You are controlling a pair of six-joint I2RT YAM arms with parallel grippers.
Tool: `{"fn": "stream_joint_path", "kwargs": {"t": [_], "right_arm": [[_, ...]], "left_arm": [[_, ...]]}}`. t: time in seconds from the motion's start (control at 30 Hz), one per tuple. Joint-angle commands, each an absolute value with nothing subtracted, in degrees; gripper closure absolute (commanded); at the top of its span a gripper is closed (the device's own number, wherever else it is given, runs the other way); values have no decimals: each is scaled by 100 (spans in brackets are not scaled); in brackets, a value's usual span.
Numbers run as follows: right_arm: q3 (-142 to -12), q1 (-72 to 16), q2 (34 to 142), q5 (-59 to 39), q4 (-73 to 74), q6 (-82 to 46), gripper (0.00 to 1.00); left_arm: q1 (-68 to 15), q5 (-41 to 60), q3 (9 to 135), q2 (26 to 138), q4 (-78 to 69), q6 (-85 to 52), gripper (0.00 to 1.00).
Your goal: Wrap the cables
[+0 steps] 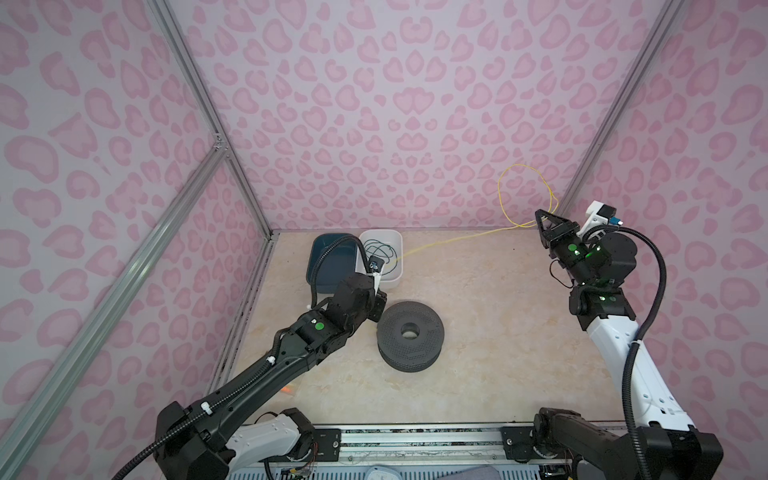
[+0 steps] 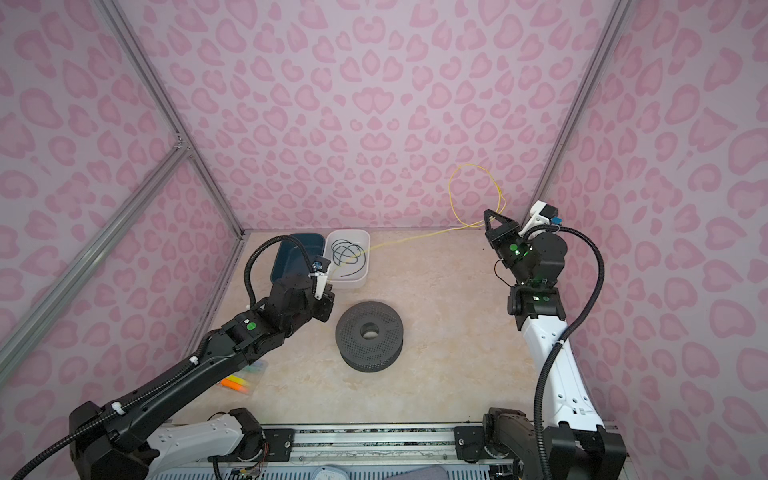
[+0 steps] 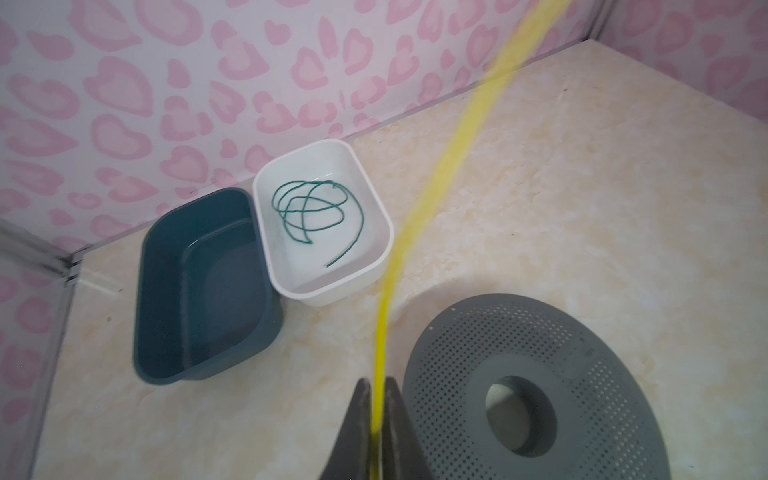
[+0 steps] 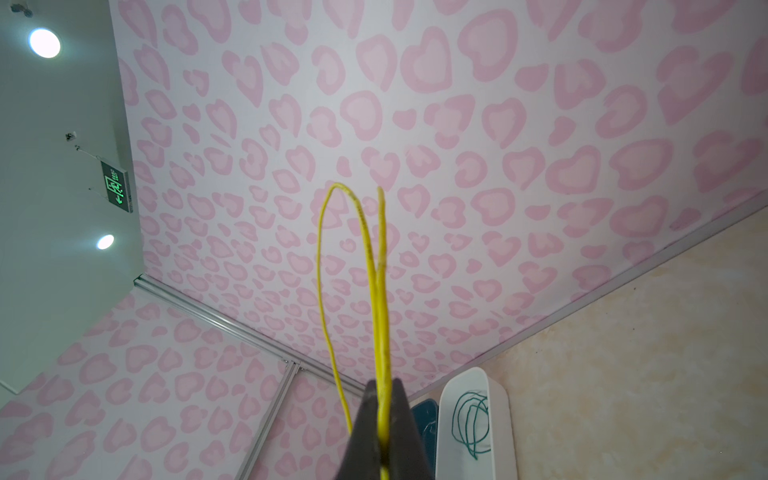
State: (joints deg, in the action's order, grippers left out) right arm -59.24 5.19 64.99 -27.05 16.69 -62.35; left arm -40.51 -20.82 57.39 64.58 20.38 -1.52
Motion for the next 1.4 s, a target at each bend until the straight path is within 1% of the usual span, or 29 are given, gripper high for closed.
{"fn": "stream_joint_path", "kwargs": {"t": [0.0, 0.1, 0.23, 0.27, 0.33, 0.47, 0.57, 0.67, 0.73, 0.8, 0.9, 0.97, 1.03, 1.1, 1.17, 1.3, 1.37], "right_arm": [[-5678, 205, 6410, -2199, 2048, -6089, 100], [-5495, -207, 6372, -2070, 2003, -5929, 100], [-5418, -620, 6406, -1864, 1824, -5675, 100], [-5421, -679, 6420, -1838, 1805, -5636, 100], [-5421, -783, 6472, -1828, 1777, -5591, 100], [-5427, -1013, 6534, -1729, 1784, -5536, 100], [-5450, -1288, 6596, -1661, 1778, -5493, 100], [-5473, -1577, 6636, -1610, 1758, -5427, 100], [-5465, -1730, 6637, -1591, 1721, -5390, 100], [-5439, -1903, 6637, -1612, 1731, -5388, 100], [-5380, -2113, 6575, -1658, 1764, -5444, 100], [-5328, -2207, 6500, -1717, 1766, -5484, 100], [-5307, -2280, 6407, -1738, 1704, -5484, 100], [-5271, -2357, 6314, -1740, 1688, -5492, 100], [-5248, -2448, 6235, -1734, 1663, -5482, 100], [-5193, -2544, 6136, -1705, 1600, -5467, 100], [-5120, -2574, 6100, -1718, 1592, -5481, 100]], "left_arm": [[-4042, -3004, 5979, 6322, 2433, 586, 83], [-4035, -3145, 6197, 6327, 2481, 1016, 74], [-4041, -3254, 6480, 6262, 2603, 1220, 46], [-4041, -3311, 6584, 6220, 2657, 1235, 42], [-4042, -3372, 6842, 6143, 2788, 1237, 37], [-4143, -3127, 7422, 6200, 3021, 1193, 39], [-4544, -3116, 7668, 6589, 2903, 1554, 39], [-4958, -3056, 8237, 7150, 2778, 2027, 40], [-5061, -2485, 8586, 7487, 2718, 2074, 40], [-5071, -1931, 8662, 7728, 2436, 2143, 40], [-5067, -1099, 8449, 7985, 1976, 2357, 42], [-5054, -466, 8002, 7928, 1381, 2461, 42], [-5054, -142, 7537, 7858, 834, 2526, 42], [-5045, -148, 7345, 7911, 481, 2540, 41], [-5048, -62, 7347, 8033, 479, 2630, 42], [-5045, -464, 7177, 8092, -16, 2517, 51], [-5049, -435, 6981, 8002, -300, 2534, 52]]}}
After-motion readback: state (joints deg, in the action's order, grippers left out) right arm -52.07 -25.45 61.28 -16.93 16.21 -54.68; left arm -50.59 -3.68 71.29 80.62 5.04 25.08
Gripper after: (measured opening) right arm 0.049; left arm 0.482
